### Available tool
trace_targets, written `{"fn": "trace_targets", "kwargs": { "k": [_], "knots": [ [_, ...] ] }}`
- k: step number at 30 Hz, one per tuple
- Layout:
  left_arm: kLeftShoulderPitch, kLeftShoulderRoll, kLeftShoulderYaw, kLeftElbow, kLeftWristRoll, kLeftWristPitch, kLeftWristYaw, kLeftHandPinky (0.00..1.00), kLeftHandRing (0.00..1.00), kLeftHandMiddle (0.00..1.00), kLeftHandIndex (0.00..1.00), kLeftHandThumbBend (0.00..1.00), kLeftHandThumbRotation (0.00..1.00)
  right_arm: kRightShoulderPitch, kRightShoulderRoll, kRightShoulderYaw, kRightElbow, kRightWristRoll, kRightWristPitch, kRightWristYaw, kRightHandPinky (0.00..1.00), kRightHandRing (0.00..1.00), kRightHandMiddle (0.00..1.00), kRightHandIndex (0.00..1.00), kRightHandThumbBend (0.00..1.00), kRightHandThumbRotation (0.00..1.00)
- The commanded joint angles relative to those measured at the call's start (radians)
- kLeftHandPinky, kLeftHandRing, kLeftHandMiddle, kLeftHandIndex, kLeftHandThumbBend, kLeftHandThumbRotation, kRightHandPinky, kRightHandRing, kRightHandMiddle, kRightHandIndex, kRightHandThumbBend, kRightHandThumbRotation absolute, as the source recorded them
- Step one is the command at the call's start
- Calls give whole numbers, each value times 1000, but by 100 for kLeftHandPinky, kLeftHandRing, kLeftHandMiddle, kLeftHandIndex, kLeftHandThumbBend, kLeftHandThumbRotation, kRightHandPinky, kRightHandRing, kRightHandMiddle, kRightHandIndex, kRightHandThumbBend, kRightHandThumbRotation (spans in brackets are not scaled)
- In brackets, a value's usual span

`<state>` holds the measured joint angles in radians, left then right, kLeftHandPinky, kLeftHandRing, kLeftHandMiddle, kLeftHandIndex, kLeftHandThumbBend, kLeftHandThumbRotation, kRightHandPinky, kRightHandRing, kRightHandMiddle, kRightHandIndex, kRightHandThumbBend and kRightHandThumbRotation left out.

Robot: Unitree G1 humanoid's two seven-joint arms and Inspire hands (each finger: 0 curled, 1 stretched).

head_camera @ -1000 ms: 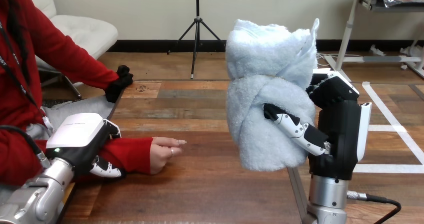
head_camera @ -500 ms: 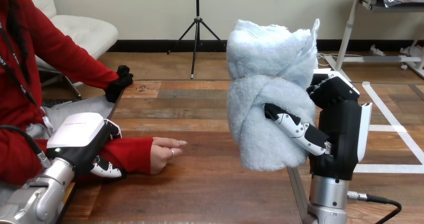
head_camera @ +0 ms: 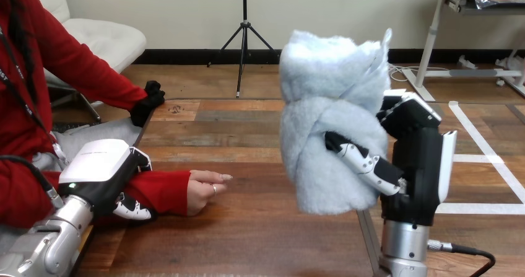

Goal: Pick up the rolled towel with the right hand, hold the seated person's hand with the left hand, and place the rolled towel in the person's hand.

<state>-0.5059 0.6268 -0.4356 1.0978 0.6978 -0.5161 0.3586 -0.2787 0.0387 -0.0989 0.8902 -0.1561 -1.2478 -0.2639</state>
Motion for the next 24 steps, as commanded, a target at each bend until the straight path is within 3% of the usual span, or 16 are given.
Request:
{"fn": "trace_targets", "kwargs": {
  "k": [1,24],
  "knots": [
    [16,-43,-9,-63,-10,-32,-12,31,33,37,38,82,0,-65,5,-6,5,-6,-6,-9,26,32,42,43,71,0],
    [59,-25,49,-248,-52,-20,-91,31,33,37,38,79,0,-101,-9,2,80,-102,42,-115,27,33,44,43,71,0]
  ]
}}
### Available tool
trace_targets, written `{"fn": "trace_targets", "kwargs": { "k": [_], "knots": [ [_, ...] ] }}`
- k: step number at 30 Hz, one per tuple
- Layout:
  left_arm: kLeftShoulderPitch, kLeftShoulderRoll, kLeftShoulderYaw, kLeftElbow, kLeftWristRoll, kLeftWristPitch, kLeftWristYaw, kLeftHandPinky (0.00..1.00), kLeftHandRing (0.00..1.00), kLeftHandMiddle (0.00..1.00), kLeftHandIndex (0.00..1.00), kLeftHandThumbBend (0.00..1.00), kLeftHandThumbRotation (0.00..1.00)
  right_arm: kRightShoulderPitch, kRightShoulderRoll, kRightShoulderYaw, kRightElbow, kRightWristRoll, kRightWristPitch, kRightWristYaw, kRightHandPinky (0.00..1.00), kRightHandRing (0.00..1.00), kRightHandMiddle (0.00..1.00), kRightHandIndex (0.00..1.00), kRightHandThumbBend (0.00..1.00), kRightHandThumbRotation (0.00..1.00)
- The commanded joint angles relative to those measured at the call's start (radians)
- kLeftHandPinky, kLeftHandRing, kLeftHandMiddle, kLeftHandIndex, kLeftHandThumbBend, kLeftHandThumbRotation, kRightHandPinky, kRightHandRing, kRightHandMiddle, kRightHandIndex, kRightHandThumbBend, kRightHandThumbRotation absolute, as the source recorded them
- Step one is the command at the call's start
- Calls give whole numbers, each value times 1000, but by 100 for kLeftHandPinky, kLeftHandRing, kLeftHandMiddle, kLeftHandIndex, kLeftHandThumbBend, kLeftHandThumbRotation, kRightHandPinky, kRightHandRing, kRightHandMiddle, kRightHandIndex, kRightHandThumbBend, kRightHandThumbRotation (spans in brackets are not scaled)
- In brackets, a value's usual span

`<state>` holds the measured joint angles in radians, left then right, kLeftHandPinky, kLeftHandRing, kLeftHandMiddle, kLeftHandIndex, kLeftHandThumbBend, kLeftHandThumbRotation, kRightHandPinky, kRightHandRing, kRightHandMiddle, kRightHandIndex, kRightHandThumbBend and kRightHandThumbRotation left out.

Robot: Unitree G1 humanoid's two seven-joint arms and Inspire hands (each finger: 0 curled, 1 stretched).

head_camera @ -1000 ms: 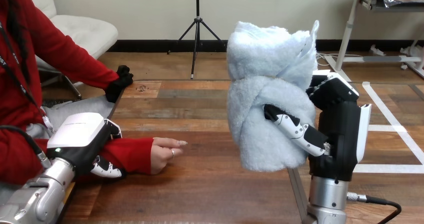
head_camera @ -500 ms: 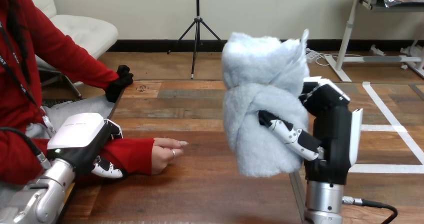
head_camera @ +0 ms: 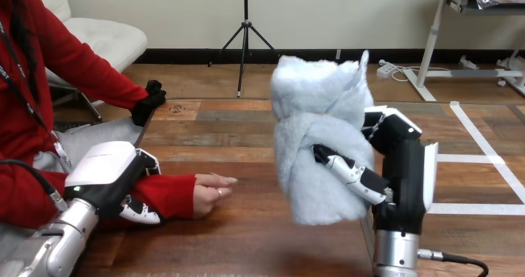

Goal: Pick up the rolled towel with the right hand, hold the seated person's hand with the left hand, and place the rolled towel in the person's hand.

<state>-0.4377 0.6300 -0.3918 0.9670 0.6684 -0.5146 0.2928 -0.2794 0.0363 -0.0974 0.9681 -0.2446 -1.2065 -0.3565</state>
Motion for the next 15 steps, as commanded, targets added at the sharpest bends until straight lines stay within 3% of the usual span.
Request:
{"fn": "trace_targets", "kwargs": {
  "k": [1,8,15],
  "knots": [
    [-7,-28,8,-126,-24,-20,-30,31,33,37,38,79,0,-102,-7,1,5,-16,3,-26,27,33,44,43,71,0],
    [10,-21,34,-195,-35,-32,-56,31,33,38,39,79,0,-120,-12,9,37,-44,19,-59,27,34,44,43,71,0],
    [27,-16,51,-272,-38,-2,-92,30,33,37,39,79,0,-135,-20,21,54,-84,44,-106,27,35,44,43,72,0]
  ]
}}
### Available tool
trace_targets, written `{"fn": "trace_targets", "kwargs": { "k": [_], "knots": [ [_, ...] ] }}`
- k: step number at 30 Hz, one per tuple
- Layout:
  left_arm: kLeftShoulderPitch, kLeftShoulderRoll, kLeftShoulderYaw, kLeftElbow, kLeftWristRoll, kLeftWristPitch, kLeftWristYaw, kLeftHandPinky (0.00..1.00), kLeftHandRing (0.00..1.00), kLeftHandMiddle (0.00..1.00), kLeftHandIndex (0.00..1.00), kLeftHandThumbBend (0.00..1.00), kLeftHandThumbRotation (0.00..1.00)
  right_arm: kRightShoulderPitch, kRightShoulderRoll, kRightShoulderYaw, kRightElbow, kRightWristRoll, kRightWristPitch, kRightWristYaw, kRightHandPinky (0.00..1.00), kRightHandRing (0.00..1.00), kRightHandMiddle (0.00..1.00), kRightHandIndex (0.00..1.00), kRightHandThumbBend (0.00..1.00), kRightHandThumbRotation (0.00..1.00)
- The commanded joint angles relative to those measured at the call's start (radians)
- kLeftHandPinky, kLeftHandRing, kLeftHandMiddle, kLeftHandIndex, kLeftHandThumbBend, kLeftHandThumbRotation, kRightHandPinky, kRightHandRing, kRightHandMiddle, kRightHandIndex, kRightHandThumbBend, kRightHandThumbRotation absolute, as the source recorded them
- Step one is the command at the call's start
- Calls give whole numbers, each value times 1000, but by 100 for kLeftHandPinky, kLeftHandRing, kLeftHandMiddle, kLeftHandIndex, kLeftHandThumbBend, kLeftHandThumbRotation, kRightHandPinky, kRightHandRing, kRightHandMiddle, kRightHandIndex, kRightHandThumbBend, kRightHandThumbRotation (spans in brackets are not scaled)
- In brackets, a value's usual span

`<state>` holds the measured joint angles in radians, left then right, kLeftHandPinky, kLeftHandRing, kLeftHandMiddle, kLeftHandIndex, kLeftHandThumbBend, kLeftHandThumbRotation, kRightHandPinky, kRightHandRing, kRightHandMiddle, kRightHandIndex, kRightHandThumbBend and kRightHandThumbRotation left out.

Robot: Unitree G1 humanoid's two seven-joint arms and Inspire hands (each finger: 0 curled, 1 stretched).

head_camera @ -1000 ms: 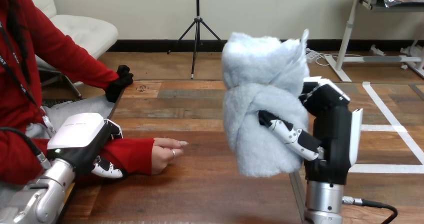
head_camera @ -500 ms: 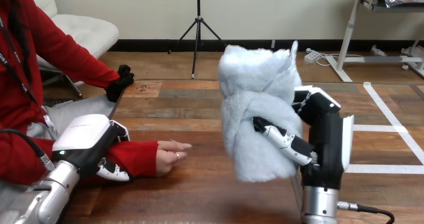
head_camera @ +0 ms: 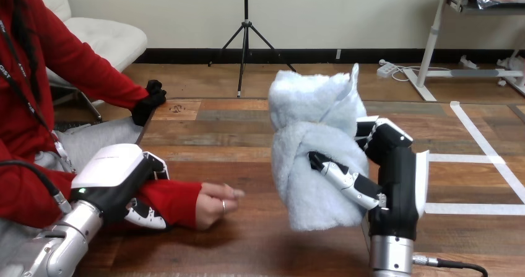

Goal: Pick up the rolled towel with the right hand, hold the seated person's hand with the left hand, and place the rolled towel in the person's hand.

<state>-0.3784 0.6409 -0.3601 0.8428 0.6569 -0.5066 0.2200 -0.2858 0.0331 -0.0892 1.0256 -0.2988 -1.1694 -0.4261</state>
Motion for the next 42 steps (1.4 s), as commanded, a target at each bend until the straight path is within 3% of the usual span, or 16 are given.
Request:
{"fn": "trace_targets", "kwargs": {
  "k": [1,17,20,42],
  "knots": [
    [-30,-26,22,-159,-28,-5,-25,30,33,37,39,78,0,-131,-17,14,-1,-35,10,-43,28,35,44,43,72,0],
    [-2,-29,65,-289,-43,12,-76,27,31,36,38,78,0,-167,-27,34,49,-77,31,-101,28,37,45,44,72,0],
    [4,-26,72,-354,-40,36,-99,27,31,36,39,78,0,-179,-30,40,64,-91,38,-119,28,37,45,44,72,0],
    [0,-44,86,-498,-38,69,-149,27,30,35,39,79,0,-208,-51,77,116,-136,60,-191,29,38,45,45,76,0]
  ]
}}
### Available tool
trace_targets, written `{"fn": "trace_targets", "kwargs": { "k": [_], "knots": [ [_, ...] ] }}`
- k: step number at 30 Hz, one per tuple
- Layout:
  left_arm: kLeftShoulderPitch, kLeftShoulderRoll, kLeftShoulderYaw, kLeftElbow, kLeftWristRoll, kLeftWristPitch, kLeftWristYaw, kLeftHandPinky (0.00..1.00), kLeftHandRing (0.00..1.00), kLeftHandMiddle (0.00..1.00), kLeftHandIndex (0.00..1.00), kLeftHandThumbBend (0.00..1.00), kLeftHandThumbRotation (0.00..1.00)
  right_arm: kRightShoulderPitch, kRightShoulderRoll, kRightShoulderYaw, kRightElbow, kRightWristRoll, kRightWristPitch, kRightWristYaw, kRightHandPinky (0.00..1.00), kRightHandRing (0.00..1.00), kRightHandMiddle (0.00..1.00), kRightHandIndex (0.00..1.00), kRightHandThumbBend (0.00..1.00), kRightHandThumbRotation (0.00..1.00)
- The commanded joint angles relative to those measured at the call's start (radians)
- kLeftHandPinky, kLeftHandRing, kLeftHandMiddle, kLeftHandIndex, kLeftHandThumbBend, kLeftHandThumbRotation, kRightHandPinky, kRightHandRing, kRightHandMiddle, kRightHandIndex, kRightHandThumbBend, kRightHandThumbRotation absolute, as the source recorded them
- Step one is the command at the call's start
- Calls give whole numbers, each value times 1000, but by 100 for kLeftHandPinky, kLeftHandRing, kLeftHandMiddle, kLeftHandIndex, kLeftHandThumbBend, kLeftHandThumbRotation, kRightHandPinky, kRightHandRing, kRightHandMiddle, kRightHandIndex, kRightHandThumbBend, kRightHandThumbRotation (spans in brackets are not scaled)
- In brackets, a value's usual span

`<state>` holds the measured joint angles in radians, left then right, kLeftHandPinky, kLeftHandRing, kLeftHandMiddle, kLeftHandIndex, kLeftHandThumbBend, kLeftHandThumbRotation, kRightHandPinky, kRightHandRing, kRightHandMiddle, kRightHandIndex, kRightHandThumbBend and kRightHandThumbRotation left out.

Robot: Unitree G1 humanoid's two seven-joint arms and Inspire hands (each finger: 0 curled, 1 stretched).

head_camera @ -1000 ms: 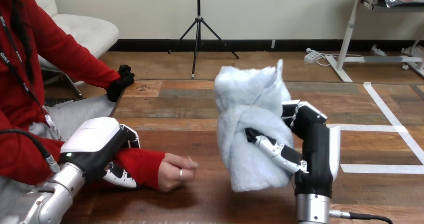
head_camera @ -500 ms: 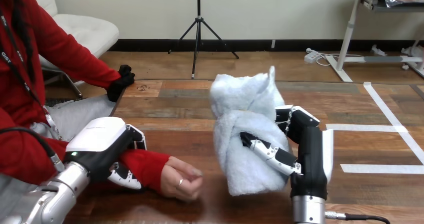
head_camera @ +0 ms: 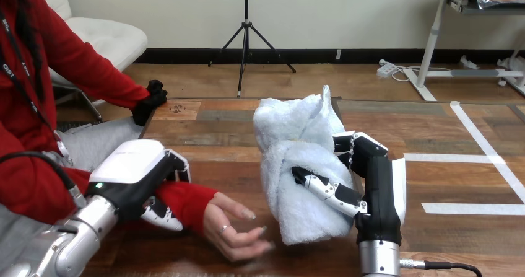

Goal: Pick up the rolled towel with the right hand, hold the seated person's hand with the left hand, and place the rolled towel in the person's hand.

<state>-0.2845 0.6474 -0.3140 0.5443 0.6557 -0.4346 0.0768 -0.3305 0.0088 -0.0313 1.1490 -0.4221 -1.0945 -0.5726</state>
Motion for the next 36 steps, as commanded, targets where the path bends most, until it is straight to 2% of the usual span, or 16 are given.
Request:
{"fn": "trace_targets", "kwargs": {
  "k": [1,9,18,25,36],
  "knots": [
    [-93,-51,41,-202,-37,-1,-8,27,30,35,39,79,0,-164,-27,21,-6,-15,-14,-47,29,38,45,45,76,0],
    [-100,-63,41,-253,-45,26,-46,28,30,35,38,79,0,-165,-26,37,10,-22,-7,-57,29,37,45,46,76,0],
    [-117,-78,45,-266,-51,23,-67,27,30,35,38,81,0,-152,7,57,0,-22,-16,-63,30,37,46,46,73,0],
    [-131,-89,46,-273,-45,38,-85,28,30,35,38,81,0,-135,38,84,-20,-25,-47,-62,29,36,46,46,74,0],
    [-149,-107,49,-268,-36,42,-89,28,31,35,38,82,0,-109,59,122,-59,-60,-82,-99,32,37,45,45,74,0]
  ]
}}
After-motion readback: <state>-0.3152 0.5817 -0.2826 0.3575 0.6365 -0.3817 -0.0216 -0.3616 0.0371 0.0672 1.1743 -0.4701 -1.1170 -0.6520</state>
